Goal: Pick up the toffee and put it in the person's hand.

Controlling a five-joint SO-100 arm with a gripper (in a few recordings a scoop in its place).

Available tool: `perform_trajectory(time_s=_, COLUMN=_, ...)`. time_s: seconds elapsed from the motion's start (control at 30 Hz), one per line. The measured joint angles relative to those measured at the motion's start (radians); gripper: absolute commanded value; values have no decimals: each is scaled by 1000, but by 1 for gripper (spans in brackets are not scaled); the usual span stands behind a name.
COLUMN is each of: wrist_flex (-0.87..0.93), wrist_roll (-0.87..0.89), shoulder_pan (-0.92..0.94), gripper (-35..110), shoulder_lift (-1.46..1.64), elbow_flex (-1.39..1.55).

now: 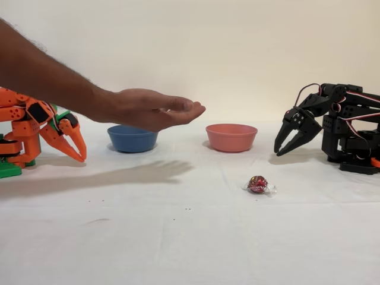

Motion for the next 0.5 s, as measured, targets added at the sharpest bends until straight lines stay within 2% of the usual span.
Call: perform_trajectory(time_s=0.5, wrist_flex=-87, wrist_roll=51, shoulder_pan=0, gripper=4, shoulder_lift=0, elbow_flex=78)
